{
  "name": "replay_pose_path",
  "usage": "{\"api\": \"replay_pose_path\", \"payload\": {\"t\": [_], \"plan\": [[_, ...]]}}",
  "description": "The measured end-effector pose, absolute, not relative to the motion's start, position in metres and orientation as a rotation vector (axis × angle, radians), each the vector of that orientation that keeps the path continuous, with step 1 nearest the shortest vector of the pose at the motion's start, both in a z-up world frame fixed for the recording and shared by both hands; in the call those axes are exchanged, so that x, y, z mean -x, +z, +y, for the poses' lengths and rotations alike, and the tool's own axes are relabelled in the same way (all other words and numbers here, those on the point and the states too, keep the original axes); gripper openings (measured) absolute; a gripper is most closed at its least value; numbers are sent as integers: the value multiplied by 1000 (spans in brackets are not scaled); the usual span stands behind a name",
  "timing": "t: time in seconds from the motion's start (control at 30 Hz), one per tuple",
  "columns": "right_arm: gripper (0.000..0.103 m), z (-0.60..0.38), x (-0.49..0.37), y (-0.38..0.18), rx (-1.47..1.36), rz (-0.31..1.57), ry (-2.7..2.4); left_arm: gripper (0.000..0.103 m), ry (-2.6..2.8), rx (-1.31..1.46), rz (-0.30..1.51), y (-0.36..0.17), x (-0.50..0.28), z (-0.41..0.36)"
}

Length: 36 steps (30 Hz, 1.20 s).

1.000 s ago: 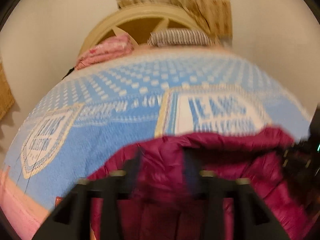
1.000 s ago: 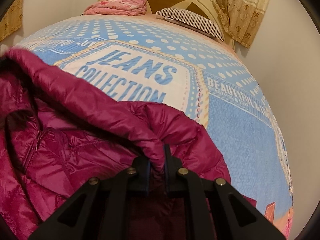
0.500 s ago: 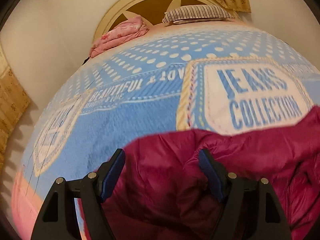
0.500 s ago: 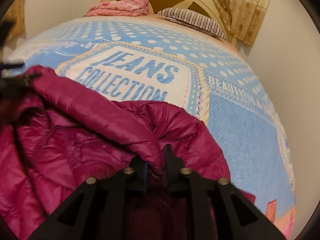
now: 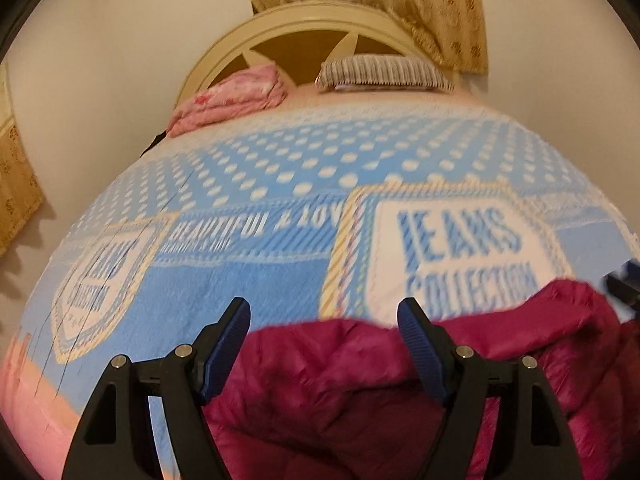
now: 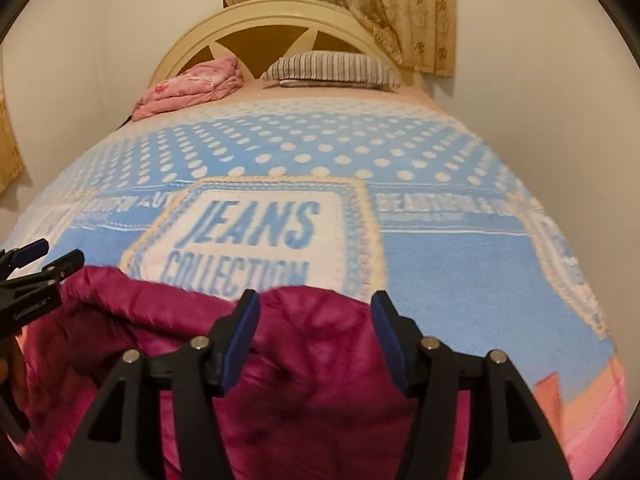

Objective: Fold large clothes
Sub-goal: 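Lower the folded hem onto the collar and open both tools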

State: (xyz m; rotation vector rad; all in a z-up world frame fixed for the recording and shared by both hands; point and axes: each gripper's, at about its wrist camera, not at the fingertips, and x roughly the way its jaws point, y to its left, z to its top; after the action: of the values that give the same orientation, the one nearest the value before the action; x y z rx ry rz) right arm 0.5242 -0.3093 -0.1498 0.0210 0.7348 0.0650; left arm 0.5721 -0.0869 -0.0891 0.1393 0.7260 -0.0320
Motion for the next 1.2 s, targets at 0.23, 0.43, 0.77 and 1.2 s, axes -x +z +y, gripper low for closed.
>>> {"api": "replay_pose_path", "payload": {"t": [0.23, 0.43, 0.77, 1.2], "plan": [[60, -264, -549, -177, 29, 788, 117, 78, -29, -128, 844, -138, -593, -97], [60, -258, -539, -203, 75, 809, 121, 78, -18, -137, 848, -158, -582, -95], [60, -261, -535, -220, 70, 806, 114, 81, -2, -165, 859, -176, -583, -98], [65, -260, -542, -232, 77, 835, 97, 84, -11, -144, 866, -181, -584, -97]]}}
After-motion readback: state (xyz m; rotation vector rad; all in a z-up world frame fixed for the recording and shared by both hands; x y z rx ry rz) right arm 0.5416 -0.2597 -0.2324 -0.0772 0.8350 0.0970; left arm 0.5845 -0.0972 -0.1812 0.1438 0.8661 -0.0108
